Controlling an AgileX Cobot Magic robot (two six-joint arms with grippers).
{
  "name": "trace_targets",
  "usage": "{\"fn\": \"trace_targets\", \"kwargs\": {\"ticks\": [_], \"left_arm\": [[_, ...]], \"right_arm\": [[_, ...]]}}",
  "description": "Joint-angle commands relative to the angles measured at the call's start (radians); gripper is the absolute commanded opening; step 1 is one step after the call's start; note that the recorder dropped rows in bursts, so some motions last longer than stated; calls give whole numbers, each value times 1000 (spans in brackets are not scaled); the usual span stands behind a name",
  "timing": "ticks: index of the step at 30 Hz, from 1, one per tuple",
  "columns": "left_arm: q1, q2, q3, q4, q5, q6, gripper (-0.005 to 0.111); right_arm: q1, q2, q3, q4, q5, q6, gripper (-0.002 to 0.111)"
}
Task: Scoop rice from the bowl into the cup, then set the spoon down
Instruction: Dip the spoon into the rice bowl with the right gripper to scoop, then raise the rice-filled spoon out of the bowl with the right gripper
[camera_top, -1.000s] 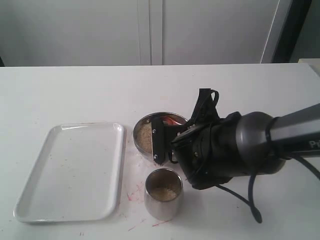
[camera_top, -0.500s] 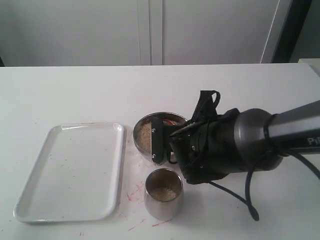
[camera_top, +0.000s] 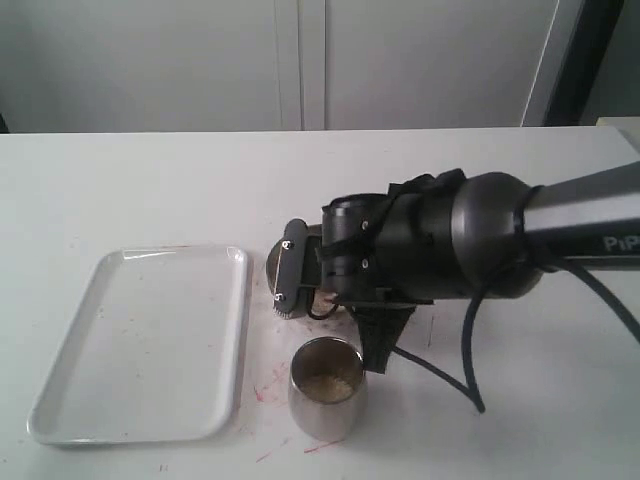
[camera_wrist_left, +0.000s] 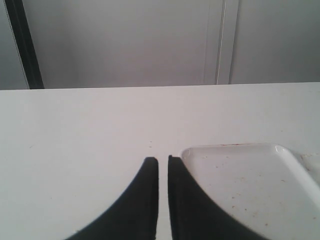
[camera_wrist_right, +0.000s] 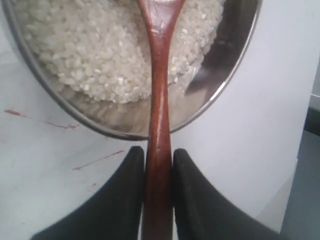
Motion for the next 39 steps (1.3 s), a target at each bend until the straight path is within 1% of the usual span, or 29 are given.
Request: {"fn": "trace_targets", "kwargs": {"ticks": [1, 8, 14, 21, 26, 39], "left_arm": [[-6, -1, -7, -5, -3, -5, 14], [-6, -1, -7, -5, -3, -5, 14], [-6, -1, -7, -5, -3, -5, 14], [-6, -1, -7, -5, -3, -5, 14], [-6, -1, -7, -5, -3, -5, 14], [-6, -1, -7, -5, -3, -5, 14]], "right_arm": [[-21, -6, -58, 144, 35, -111, 0], [-102, -6, -132, 419, 78, -268, 0], [-161, -23, -136, 605, 52, -369, 0], [-259, -58, -134, 821, 40, -498, 0], [-286, -91, -129, 858, 21, -521, 0], [-287, -112, -121, 869, 21, -521, 0]]}}
